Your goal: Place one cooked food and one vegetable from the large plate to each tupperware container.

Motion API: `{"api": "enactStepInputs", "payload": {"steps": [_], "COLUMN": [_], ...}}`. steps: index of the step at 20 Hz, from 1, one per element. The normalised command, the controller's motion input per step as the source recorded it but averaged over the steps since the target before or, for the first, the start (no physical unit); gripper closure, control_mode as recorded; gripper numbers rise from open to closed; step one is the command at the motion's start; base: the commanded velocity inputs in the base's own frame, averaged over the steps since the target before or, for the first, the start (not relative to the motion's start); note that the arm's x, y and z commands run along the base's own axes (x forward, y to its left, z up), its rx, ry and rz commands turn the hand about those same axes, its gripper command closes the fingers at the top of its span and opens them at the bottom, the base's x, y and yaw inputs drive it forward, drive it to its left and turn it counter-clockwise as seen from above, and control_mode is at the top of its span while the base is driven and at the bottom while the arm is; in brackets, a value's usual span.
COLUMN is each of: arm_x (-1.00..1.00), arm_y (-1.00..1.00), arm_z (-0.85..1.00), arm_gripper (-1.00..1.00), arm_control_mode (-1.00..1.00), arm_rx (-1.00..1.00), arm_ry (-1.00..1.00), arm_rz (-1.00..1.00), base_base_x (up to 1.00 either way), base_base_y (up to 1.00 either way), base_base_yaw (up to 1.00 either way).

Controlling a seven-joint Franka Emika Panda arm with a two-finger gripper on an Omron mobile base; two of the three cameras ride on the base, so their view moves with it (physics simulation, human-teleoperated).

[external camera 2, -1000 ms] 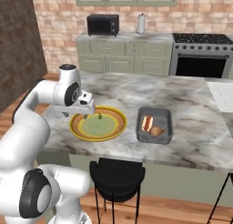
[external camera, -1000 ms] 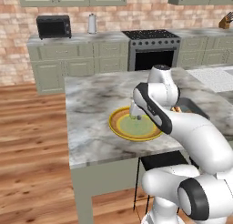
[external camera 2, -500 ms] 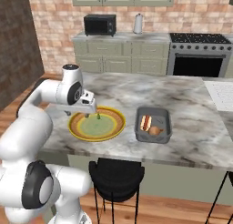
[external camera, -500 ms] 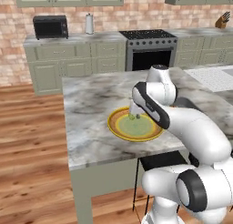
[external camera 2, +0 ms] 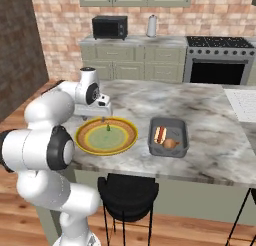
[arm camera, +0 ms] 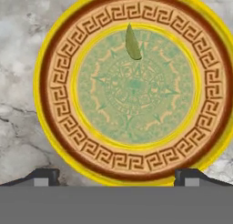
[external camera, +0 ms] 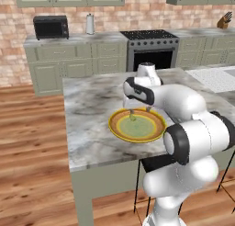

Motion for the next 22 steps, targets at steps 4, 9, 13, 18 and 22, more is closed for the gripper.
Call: {"api": "enactStepInputs", "payload": {"steps": [4, 9, 13, 18, 22], "arm_x": [0.85, 0.39, 0.25, 0.38, 0.4], "arm_y": [-0.03, -0.04, -0.08, -0.06, 0.0], "arm_z": [-0.57, -0.59, -0.42, -0.22, -0.12], "arm_gripper": [-1.0, -1.0, -1.0, -1.0, -1.0], "arm_control_mode": [-1.0, -1.0, -1.0, -1.0, -1.0], "arm_rx": [-0.05, -0.01, 0.0, 0.0, 0.0], "arm_ry": [0.01, -0.01, 0.0, 0.0, 0.0], "arm_rz": [0.0, 0.02, 0.04, 0.01, 0.0], "base_base_x": [0.0, 0.0, 0.0, 0.0, 0.0], "base_base_y": [0.0, 0.0, 0.0, 0.0, 0.0], "base_base_yaw": [0.0, 0.0, 0.0, 0.0, 0.0]}}
